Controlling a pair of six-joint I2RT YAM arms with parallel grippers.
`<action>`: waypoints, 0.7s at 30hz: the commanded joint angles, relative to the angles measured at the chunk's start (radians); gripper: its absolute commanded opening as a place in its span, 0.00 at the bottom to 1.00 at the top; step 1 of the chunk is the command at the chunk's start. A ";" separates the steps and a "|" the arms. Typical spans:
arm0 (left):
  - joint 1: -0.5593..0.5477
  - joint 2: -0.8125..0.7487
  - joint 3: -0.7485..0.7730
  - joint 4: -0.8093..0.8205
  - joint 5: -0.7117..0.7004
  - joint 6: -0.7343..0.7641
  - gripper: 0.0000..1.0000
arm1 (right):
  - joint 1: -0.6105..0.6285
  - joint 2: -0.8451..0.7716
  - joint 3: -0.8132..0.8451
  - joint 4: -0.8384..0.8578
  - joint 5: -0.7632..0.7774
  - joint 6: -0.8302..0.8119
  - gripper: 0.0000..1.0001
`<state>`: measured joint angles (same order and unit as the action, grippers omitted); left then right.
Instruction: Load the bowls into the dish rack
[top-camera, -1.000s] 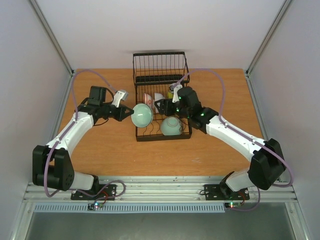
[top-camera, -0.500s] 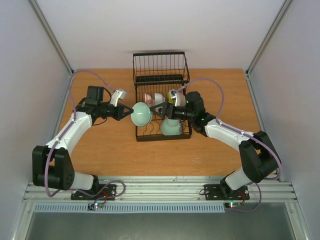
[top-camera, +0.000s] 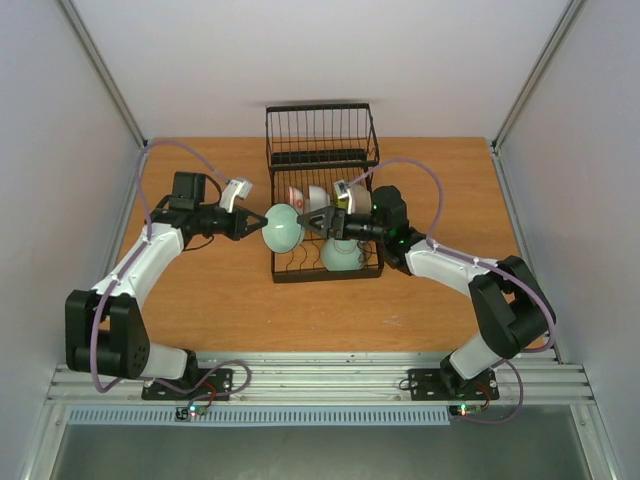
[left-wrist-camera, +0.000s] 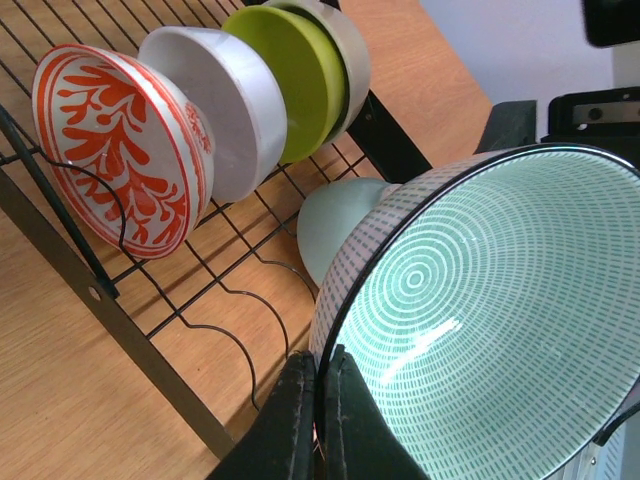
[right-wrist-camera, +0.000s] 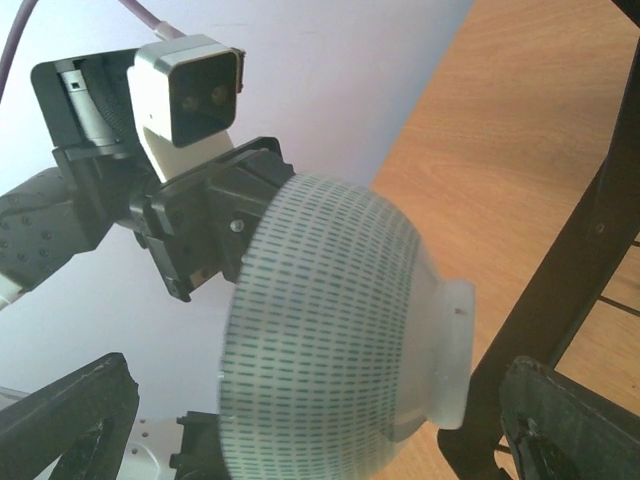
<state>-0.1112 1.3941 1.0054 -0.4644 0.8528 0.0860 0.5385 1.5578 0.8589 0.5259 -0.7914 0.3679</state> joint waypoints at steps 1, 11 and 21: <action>0.007 -0.050 -0.007 0.083 0.077 -0.012 0.00 | 0.009 0.026 -0.003 0.031 -0.021 0.002 0.99; 0.007 -0.046 -0.008 0.092 0.088 -0.022 0.01 | 0.049 0.057 0.035 0.017 -0.037 -0.010 0.98; 0.007 -0.037 -0.007 0.091 0.088 -0.020 0.00 | 0.088 0.072 0.066 0.027 -0.045 -0.017 0.87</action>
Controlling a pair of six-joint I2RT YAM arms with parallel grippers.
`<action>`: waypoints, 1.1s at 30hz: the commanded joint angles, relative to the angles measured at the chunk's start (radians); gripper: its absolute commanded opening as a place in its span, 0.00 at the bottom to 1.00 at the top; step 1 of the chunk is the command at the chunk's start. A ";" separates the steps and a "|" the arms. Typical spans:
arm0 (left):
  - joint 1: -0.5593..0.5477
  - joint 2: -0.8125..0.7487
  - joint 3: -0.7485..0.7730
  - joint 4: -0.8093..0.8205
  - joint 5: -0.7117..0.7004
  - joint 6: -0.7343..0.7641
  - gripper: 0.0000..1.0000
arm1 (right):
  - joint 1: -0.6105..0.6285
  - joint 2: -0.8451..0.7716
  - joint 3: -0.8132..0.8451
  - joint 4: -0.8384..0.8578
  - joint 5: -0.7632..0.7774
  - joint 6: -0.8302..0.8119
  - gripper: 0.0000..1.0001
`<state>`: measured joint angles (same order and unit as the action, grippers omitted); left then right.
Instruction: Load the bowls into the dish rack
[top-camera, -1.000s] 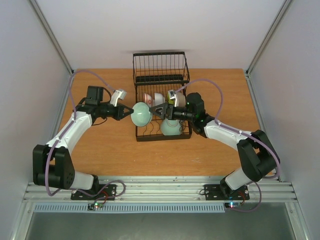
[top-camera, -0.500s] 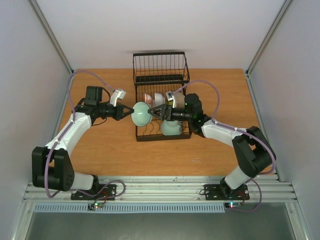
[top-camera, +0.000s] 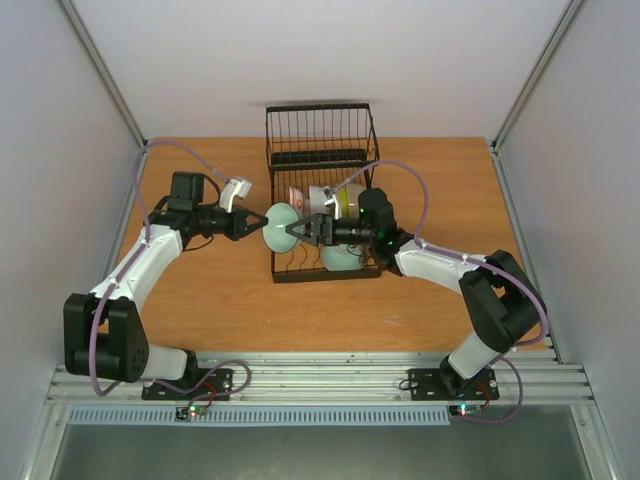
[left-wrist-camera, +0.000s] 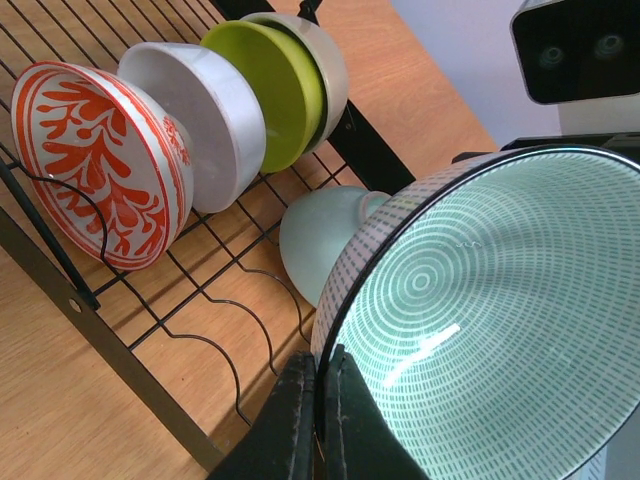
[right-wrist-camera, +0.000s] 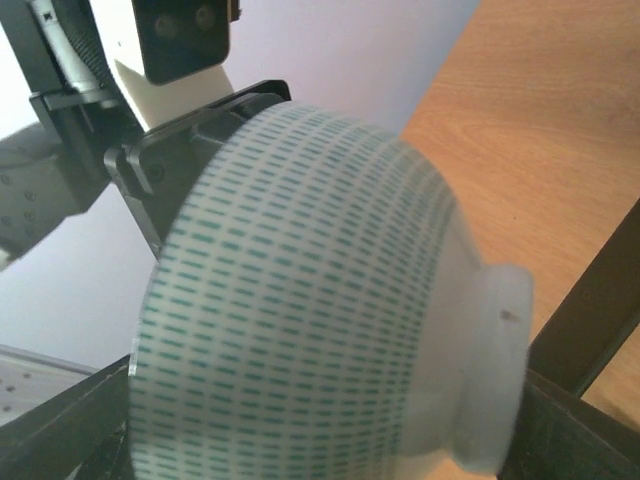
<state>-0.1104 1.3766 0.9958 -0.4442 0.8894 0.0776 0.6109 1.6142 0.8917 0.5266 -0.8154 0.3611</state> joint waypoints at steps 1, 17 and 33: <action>0.006 -0.017 0.004 0.070 0.052 -0.012 0.01 | 0.016 0.015 0.035 0.028 -0.025 -0.011 0.81; 0.005 -0.032 0.010 0.049 -0.013 -0.009 0.07 | 0.051 -0.018 0.127 -0.285 0.116 -0.196 0.01; 0.003 -0.043 0.014 0.048 -0.123 -0.013 0.82 | 0.183 -0.024 0.338 -0.829 0.711 -0.499 0.01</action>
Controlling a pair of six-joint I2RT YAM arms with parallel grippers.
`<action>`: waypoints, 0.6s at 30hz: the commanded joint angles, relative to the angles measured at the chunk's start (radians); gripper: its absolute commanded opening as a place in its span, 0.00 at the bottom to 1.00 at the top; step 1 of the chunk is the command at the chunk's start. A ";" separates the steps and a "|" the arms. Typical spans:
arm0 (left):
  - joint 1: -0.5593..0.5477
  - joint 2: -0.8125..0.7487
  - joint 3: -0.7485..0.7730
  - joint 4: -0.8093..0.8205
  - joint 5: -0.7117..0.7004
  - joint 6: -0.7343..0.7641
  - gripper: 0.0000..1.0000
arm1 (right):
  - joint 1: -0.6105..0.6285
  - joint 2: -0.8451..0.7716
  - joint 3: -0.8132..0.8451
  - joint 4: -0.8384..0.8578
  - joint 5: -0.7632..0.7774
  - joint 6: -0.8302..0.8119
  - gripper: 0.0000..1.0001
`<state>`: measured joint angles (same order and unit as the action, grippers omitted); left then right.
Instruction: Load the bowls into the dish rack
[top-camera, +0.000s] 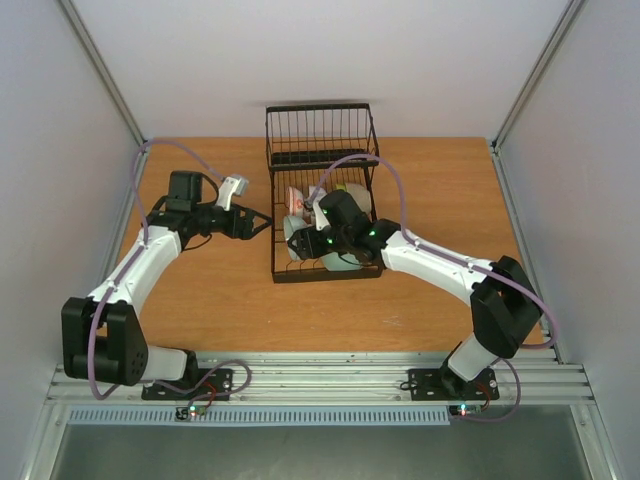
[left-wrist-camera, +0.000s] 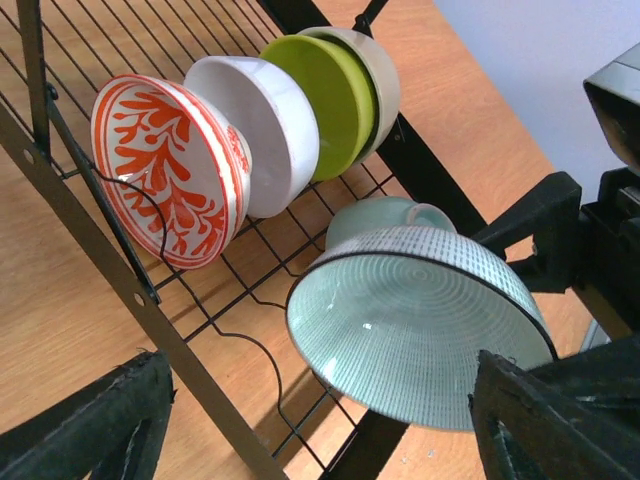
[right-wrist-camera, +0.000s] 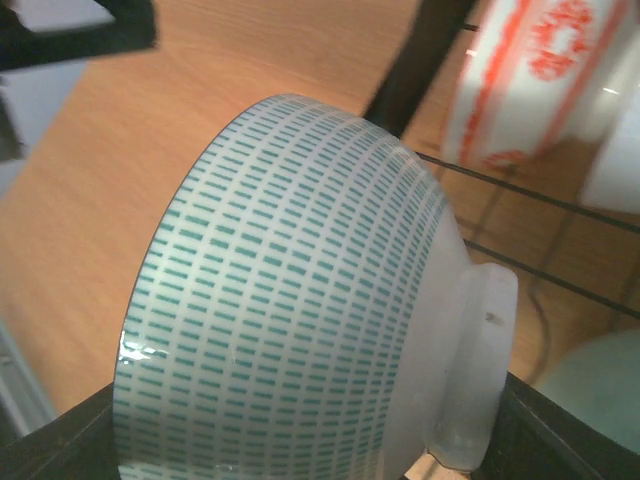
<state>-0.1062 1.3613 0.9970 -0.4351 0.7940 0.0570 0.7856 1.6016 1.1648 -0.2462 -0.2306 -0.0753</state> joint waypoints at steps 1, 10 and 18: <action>-0.001 -0.030 0.012 0.039 -0.036 0.007 0.84 | 0.020 -0.006 0.078 -0.077 0.153 -0.071 0.01; -0.001 -0.025 0.016 0.040 -0.065 0.001 0.91 | 0.105 0.124 0.267 -0.324 0.430 -0.138 0.01; -0.001 -0.024 0.017 0.039 -0.074 -0.001 0.92 | 0.175 0.203 0.386 -0.502 0.664 -0.139 0.01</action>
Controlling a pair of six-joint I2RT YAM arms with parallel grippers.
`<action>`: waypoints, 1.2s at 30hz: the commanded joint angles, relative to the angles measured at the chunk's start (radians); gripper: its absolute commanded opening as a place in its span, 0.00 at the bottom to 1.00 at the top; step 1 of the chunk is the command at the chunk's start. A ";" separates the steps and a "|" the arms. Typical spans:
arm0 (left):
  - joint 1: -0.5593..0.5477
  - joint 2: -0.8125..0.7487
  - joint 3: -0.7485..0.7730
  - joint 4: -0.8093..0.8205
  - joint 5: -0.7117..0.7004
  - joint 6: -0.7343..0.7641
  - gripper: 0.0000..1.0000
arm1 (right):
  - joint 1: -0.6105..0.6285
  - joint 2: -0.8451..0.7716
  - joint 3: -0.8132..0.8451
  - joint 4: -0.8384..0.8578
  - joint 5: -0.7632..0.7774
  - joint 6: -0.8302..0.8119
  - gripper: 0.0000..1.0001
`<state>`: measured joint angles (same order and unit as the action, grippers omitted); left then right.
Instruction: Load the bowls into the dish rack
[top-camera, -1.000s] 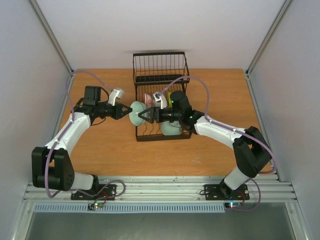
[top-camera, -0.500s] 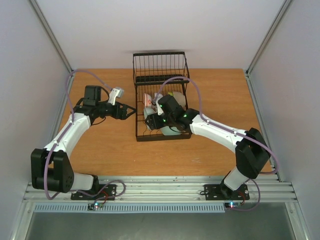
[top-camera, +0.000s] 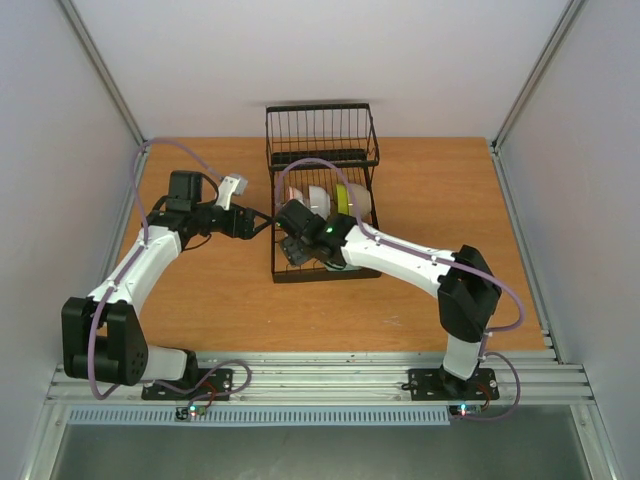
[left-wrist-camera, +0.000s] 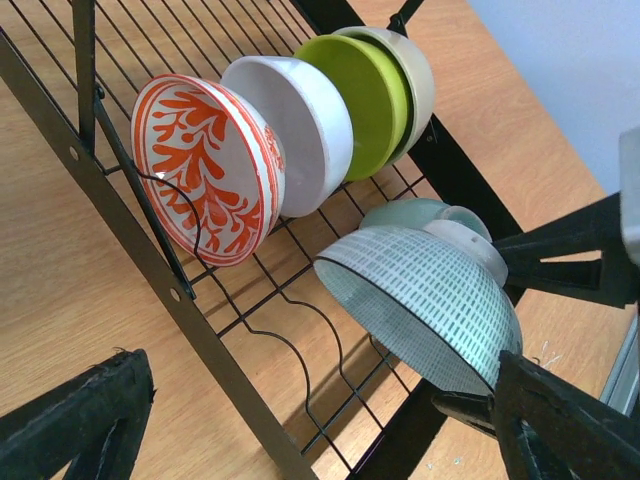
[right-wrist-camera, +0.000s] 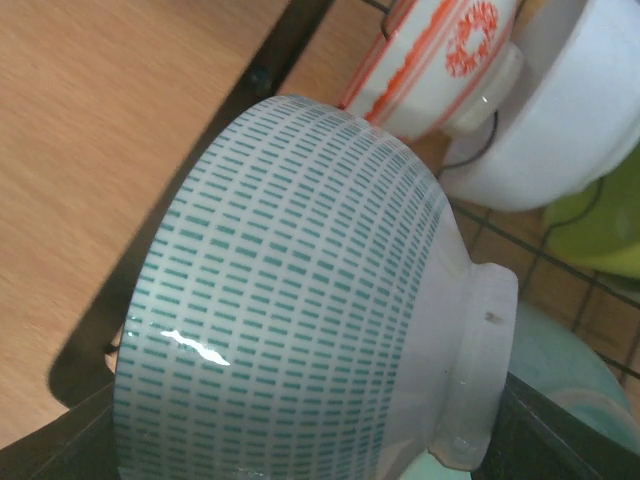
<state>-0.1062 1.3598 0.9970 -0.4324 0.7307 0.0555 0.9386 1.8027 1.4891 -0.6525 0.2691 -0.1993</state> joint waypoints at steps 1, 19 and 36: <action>-0.001 -0.023 0.017 0.037 -0.011 0.000 0.92 | 0.026 0.007 0.072 -0.107 0.178 -0.014 0.01; 0.050 -0.100 -0.024 0.121 -0.235 -0.096 0.95 | 0.112 0.217 0.270 -0.300 0.343 -0.023 0.01; 0.165 -0.100 -0.012 0.130 -0.279 -0.172 0.97 | 0.122 0.388 0.460 -0.529 0.364 0.012 0.01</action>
<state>0.0521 1.2667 0.9840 -0.3470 0.4477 -0.1024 1.0500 2.1696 1.8942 -1.0931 0.5835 -0.2096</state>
